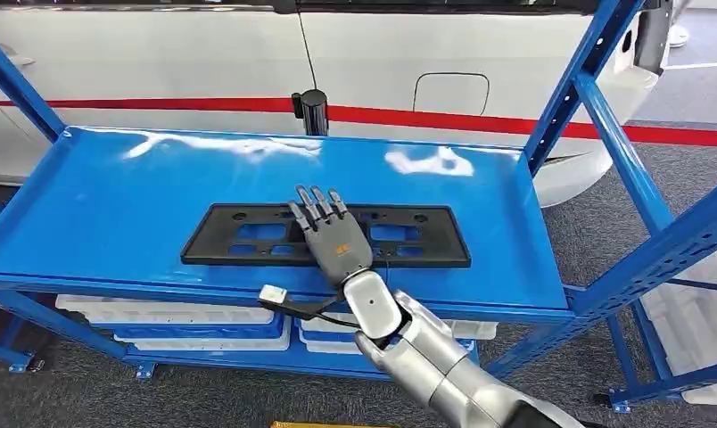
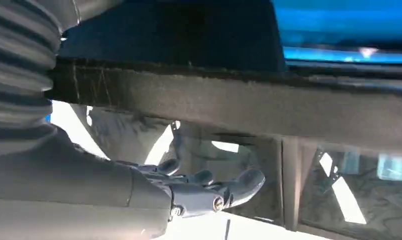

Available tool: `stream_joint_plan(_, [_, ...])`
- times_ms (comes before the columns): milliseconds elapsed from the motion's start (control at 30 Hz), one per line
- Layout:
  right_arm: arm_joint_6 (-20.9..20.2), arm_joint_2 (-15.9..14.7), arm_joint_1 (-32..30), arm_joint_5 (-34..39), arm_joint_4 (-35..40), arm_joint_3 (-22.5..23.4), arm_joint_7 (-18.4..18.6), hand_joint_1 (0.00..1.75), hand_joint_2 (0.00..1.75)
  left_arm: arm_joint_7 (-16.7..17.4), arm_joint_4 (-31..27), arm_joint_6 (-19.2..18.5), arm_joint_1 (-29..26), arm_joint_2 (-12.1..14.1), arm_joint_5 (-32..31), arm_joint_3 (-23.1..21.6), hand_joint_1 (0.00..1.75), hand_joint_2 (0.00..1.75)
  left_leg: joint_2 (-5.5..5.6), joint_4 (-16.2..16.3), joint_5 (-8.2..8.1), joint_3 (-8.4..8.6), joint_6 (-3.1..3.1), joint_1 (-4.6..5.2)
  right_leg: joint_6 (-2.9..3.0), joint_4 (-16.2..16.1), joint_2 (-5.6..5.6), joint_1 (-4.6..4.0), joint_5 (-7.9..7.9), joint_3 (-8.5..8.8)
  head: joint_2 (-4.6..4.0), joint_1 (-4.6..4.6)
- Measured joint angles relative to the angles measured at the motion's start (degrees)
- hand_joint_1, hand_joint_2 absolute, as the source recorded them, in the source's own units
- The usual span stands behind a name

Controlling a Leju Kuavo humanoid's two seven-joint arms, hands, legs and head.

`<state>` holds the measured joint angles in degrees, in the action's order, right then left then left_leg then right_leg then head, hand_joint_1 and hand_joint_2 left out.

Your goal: Take the parts from the cabinet and place them on the table.

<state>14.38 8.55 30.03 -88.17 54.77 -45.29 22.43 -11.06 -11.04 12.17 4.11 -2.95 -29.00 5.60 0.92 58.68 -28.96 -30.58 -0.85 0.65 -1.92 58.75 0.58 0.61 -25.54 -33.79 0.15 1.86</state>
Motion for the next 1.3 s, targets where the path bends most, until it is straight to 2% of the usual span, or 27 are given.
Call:
stream_joint_plan(100, [-3.1,0.3,0.8,-0.6,-0.5,0.0,0.2,0.00,1.75,-0.2,0.0,0.4,0.0,-0.1,0.0,0.3,0.00,0.00,-0.01,0.0,0.00,0.08,0.00,0.00,0.00,0.0,0.00,0.00,0.00,0.08,0.00,0.00])
stream_joint_plan(167, [-5.5,0.6,1.6,-0.6,-1.2,0.0,0.2,0.49,1.75,-0.3,0.0,0.5,0.0,-0.1,0.0,0.6,0.00,0.00,0.00,0.0,0.00,0.18,0.00,0.00,0.00,0.0,0.00,0.00,0.00,0.17,0.00,0.00])
stream_joint_plan(200, [-6.5,0.8,2.0,-0.7,-1.6,0.0,0.2,0.66,1.75,-0.3,0.0,0.5,0.0,-0.1,0.0,0.9,0.00,0.00,0.00,0.0,0.00,0.23,0.00,0.00,0.00,0.0,0.00,0.00,0.00,0.22,0.00,0.00])
stream_joint_plan(233, [-7.6,1.0,2.4,-0.7,-2.0,0.0,0.2,1.03,1.75,-0.3,0.0,0.5,0.0,-0.1,0.0,1.0,0.00,0.00,0.00,0.0,0.00,0.26,0.00,0.00,0.00,0.0,0.00,0.00,0.00,0.26,0.00,0.00])
stream_joint_plan(267, [-8.6,1.1,2.7,-0.7,-2.4,-0.1,0.2,1.27,1.75,-0.4,0.0,0.5,0.0,-0.1,0.0,1.1,0.00,0.00,0.00,0.0,0.00,0.29,0.00,0.00,0.00,0.0,0.00,0.00,0.00,0.29,0.00,0.00])
stream_joint_plan(467, [-12.0,1.7,3.7,-0.7,-4.4,-0.5,-0.6,1.26,1.75,-0.6,0.0,0.7,-0.1,-0.1,0.0,1.7,0.00,0.00,-0.01,0.0,0.00,0.41,0.00,0.00,0.00,0.0,0.00,0.00,0.00,0.42,0.00,0.00])
stream_joint_plan(1300, [-12.4,2.0,4.5,-0.7,-6.4,-1.2,-0.7,1.26,1.75,-0.6,0.0,0.8,-0.2,-0.2,0.0,2.5,0.00,0.00,-0.01,0.0,0.00,0.42,0.00,0.00,0.00,0.0,0.00,0.00,0.00,0.42,0.00,0.00])
